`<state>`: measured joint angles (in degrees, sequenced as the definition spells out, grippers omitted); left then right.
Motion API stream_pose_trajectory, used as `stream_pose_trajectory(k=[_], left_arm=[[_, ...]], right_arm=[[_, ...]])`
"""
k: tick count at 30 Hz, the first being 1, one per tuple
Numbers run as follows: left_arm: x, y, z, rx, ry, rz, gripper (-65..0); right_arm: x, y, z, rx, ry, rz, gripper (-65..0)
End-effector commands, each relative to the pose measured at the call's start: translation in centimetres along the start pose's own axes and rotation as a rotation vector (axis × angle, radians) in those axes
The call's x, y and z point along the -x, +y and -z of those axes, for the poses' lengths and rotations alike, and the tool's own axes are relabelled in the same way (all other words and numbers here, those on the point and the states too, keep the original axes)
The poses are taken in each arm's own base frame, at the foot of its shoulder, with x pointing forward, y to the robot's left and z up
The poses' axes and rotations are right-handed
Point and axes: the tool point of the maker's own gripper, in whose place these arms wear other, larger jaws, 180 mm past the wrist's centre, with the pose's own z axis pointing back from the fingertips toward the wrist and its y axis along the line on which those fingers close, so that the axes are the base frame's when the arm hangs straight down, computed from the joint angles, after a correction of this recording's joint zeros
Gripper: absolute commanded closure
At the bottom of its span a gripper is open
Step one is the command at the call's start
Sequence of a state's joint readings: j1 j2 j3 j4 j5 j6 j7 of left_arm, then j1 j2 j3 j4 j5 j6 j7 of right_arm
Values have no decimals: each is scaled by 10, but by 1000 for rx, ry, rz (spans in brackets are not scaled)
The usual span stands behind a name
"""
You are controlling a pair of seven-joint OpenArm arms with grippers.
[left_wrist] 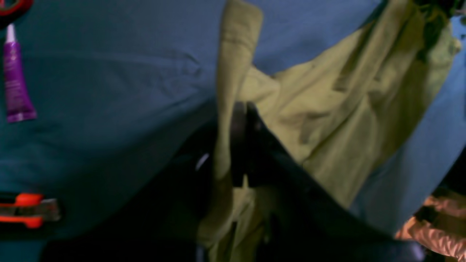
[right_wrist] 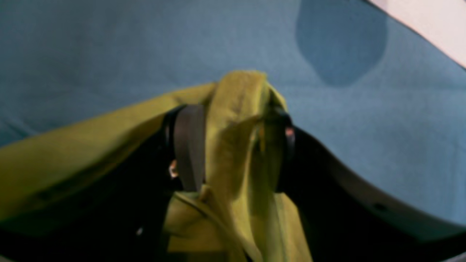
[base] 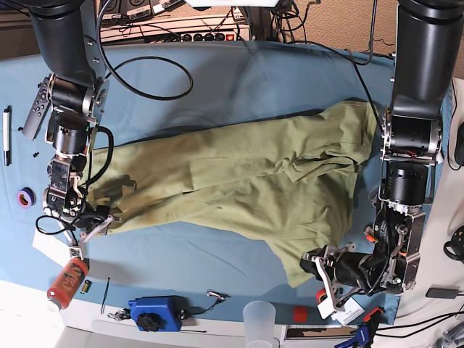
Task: Layout the t-shirt on the table in an organized manner, then fold the t-shirt properly
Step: 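Grasp the shirt edge with the right gripper and lift it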
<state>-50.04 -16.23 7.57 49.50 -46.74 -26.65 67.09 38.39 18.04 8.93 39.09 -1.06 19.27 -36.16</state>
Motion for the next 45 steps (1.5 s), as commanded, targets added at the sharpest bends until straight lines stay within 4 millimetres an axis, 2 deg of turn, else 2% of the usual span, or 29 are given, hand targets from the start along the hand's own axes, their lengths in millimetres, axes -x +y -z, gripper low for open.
stream_pose_trajectory(k=[1, 7, 8, 14, 20, 27, 30, 33, 36, 40, 45], left_arm=[[-31, -6, -15, 11, -77, 30, 0], [-31, -7, -15, 15, -78, 28, 0], [-31, -7, -15, 15, -79, 28, 0], [-33, -9, -15, 30, -87, 23, 0], [-31, -9, -15, 30, -77, 23, 0], [-25, -16, -15, 71, -44, 10, 0], [-19, -23, -15, 110, -10, 0, 0], [-13, -24, -16, 114, 22, 0, 0], [-8, -24, -18, 122, 46, -11, 0], [-5, -26, -18, 139, 58, -17, 0], [6, -30, -14, 171, 75, -41, 0]], right_arm=[[-34, -11, -9, 18, -82, 6, -261], [-30, -15, -7, 39, -72, 15, -255], [-29, -14, -7, 37, -70, 17, -236], [-17, -12, 0, 26, -54, 28, -1], [-27, -13, -5, 33, -73, 19, 0], [-67, -20, -33, 70, -128, -21, 0], [-71, -21, -41, 80, -128, -42, 0], [-56, -18, -41, 64, -98, -42, 0], [-32, -16, -41, 42, -85, -45, 0], [-3, -24, -50, 74, -72, -96, 0], [11, -32, -72, 103, -109, -134, 0]])
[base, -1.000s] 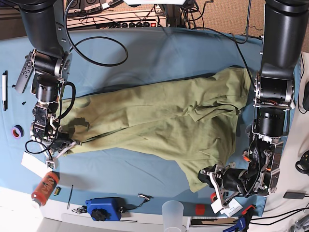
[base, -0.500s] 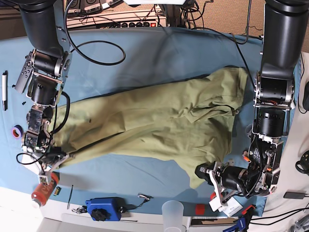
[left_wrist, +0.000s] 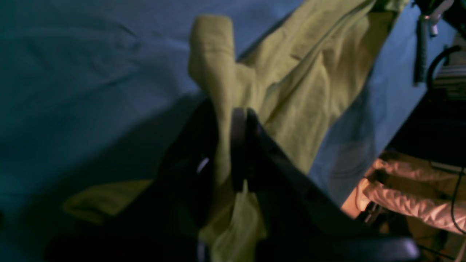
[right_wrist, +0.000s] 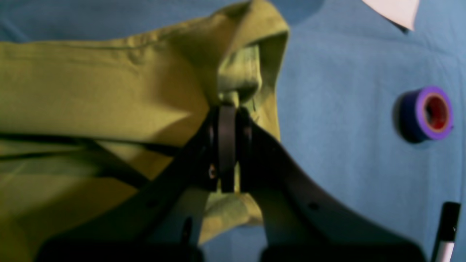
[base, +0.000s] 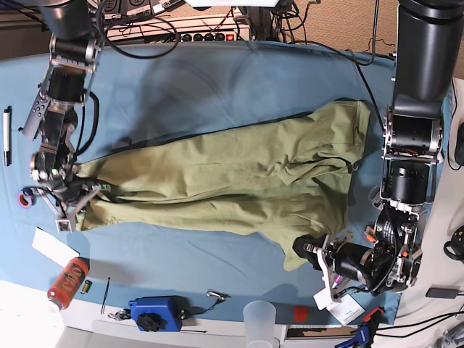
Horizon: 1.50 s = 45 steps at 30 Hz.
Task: Layout the t-shirt on the table in an organized manner, then fold the t-shirt properly
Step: 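Grasp the shirt edge with the right gripper and lift it, then fold the shirt lengthwise in half with both grippers holding its edges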
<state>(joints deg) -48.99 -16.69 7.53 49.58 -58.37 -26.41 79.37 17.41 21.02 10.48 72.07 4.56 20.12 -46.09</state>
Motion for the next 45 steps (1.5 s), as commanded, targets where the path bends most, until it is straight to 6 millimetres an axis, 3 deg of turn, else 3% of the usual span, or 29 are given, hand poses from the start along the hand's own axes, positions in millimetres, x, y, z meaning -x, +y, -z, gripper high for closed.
stream_pose_trajectory(k=[1, 7, 16, 28, 37, 45], left_arm=[[-17, -7, -11, 16, -40, 26, 0], [11, -7, 5, 59, -7, -18, 0], [35, -26, 22, 218, -39, -54, 0], [69, -36, 34, 285, -34, -73, 0], [109, -38, 21, 171, -5, 66, 0], [110, -37, -11, -103, -139, 186, 0]], right_arm=[[-24, -17, -11, 35, -76, 11, 0], [-17, -25, -28, 15, -90, 31, 0], [-12, -38, -37, -28, -98, 93, 0], [-12, -33, -38, -61, -98, 79, 0], [-12, -33, -38, -61, -101, 80, 0], [-12, -33, -38, -61, -97, 79, 0]])
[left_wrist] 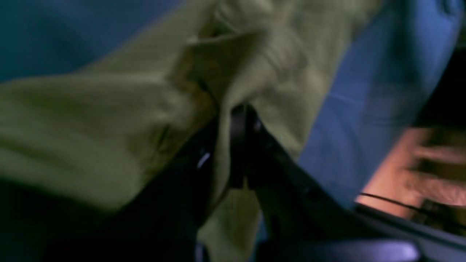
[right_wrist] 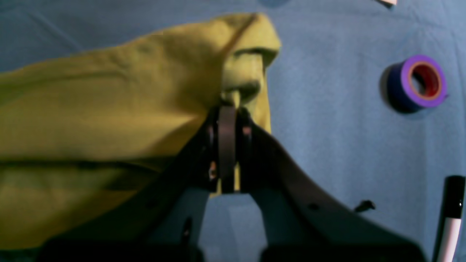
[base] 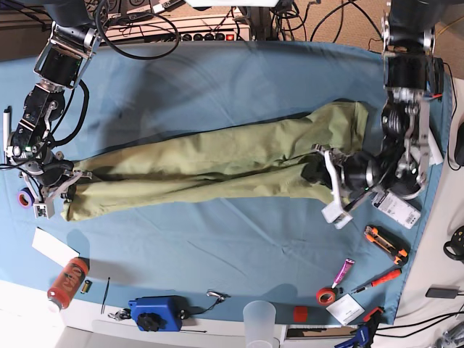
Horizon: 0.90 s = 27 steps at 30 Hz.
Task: Layout the t-shirt on the table in an organized manner, then fold the t-shirt properly
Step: 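Fold the shirt lengthwise in half with both grippers holding its edges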
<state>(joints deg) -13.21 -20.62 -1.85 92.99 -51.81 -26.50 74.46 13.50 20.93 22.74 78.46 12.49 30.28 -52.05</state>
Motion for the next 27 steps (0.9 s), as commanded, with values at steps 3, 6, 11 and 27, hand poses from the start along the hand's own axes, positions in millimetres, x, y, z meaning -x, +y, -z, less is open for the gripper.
stream_pose_trajectory(k=[3, 6, 11, 27], left_arm=[[-10, -11, -6, -7, -59, 43, 0], [3, -25, 5, 34, -50, 11, 0], [21, -43, 21, 64, -30, -63, 0], [31, -23, 20, -73, 24, -90, 0]], right_arm=[[-22, -11, -7, 22, -59, -10, 0], [-17, -11, -7, 21, -43, -10, 0], [5, -14, -8, 29, 5, -24, 0], [18, -43, -13, 89, -13, -38, 0]])
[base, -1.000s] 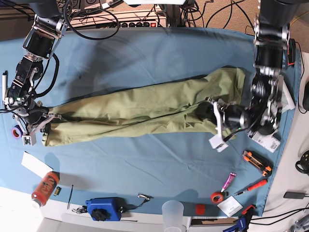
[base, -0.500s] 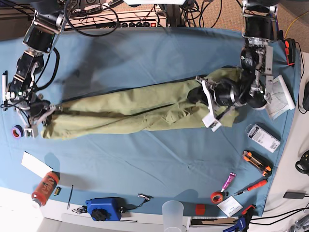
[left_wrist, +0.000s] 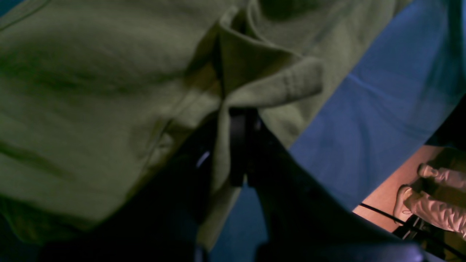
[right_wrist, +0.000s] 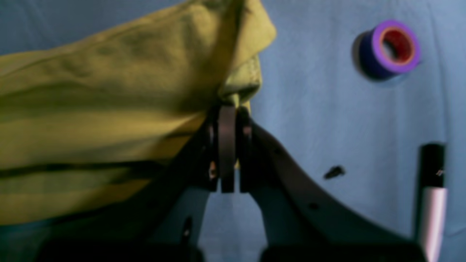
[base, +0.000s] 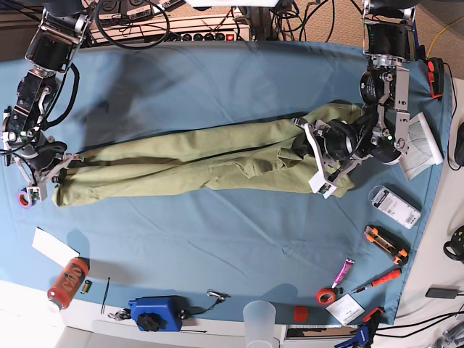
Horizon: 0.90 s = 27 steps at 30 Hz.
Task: Layout the t-shirt on the table in an organized manner, then fold the t-shirt properly
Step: 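Fold the shirt lengthwise in half with both grippers holding its edges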
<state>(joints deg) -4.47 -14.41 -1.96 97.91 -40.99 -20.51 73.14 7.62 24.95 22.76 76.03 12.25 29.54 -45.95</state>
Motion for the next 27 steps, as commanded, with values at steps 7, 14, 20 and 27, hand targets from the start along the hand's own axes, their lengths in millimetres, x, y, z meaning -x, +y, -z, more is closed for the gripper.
stream_pose_trajectory(k=[7, 14, 20, 27], left_arm=[[5, -4, -1, 8, -6, -5, 0], [13, -6, 0, 14, 1, -16, 0], [0, 9, -2, -64, -33, 18, 0], [2, 31, -5, -189, -25, -29, -298]], right_arm=[[21, -24, 19, 44, 55, 72, 0], [18, -25, 20, 44, 45, 75, 0], [19, -24, 20, 43, 50, 75, 0], [20, -7, 20, -58, 55, 13, -58]])
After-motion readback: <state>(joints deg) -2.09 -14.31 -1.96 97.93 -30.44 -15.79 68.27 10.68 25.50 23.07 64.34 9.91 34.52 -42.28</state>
